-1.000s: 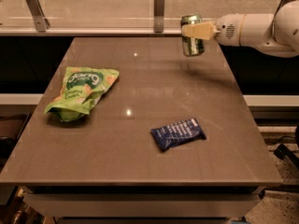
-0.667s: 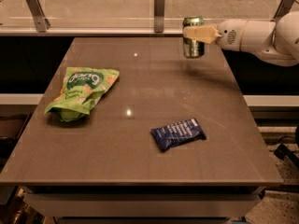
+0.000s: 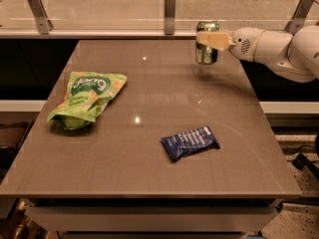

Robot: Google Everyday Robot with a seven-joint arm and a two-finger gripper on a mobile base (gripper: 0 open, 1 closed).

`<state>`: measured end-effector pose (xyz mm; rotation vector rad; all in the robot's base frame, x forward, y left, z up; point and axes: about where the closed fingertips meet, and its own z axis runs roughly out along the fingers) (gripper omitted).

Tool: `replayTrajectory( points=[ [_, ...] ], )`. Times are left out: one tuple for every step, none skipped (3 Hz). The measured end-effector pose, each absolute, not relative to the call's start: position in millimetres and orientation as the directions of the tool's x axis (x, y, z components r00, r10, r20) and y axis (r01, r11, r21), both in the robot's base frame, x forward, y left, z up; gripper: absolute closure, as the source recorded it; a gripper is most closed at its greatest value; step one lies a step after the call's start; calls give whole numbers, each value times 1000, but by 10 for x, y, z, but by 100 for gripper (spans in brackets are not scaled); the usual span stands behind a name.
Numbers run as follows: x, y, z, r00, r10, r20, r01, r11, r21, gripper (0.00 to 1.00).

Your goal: Place green can upright

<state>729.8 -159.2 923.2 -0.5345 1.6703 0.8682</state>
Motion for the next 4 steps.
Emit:
replayTrajectory(
  points=[
    [7339,-1624,9171,-263,117,-958,-703,657,274,100],
    [7381,-1654,9101,-238,128,-963,-668,698,258,100],
    [7411,-1685,9040,-213,117,-970,-633,740,228,100],
    [7441,-1712,9000,-193,89,-977,-605,773,190,100]
  ],
)
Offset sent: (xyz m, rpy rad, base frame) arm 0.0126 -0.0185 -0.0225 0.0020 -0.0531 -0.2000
